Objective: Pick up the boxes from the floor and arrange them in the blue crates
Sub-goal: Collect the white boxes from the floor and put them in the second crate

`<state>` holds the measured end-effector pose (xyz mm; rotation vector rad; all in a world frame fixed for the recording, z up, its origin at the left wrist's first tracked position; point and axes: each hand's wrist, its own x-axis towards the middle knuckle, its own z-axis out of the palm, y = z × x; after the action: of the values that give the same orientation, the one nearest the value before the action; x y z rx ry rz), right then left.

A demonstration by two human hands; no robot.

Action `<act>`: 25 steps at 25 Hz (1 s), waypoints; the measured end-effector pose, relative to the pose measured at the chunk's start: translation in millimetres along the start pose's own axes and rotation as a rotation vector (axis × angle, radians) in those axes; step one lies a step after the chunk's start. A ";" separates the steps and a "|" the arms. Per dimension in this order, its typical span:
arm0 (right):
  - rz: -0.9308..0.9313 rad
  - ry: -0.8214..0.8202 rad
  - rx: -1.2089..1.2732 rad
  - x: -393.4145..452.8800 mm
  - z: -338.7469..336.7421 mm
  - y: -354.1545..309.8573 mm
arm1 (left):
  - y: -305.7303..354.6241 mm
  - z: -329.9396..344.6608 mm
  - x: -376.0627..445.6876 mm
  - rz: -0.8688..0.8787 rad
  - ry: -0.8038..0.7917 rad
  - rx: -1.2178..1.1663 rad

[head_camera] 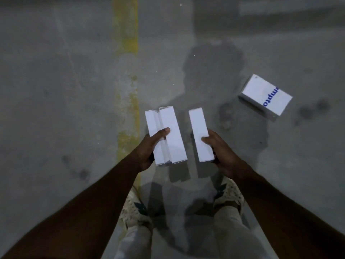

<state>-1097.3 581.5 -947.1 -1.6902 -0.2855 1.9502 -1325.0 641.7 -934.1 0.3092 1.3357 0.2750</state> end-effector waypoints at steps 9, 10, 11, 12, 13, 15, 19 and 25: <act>0.027 -0.007 0.380 -45.7 -67.9 -42.3 | 21.1 107.8 -2.9 -0.094 -0.139 0.053; 0.021 -0.034 0.414 -48.3 -76.1 -44.1 | 22.4 115.4 -3.3 -0.117 -0.143 0.058; 0.020 -0.065 0.458 -52.1 -84.4 -46.0 | 24.0 124.1 -3.8 -0.125 -0.146 0.075; 0.019 -0.090 0.496 -55.3 -91.4 -47.7 | 25.0 132.1 -3.9 -0.110 -0.150 0.097; 0.020 -0.107 0.530 -59.3 -97.8 -50.8 | 25.8 141.6 -2.8 -0.076 -0.133 0.132; 0.031 -0.146 0.569 -60.5 -108.0 -51.3 | 24.2 155.7 2.6 0.006 -0.059 0.237; 0.040 -0.204 0.590 -62.2 -121.5 -52.4 | 24.6 176.7 8.1 0.059 -0.054 0.365; 0.029 -0.232 0.648 -97.6 -130.7 -60.7 | 33.2 209.4 -19.2 0.093 -0.126 0.452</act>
<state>-948.9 556.9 -859.4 -1.0575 0.2710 1.9702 -1125.1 652.3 -861.7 0.7575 1.2508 0.0251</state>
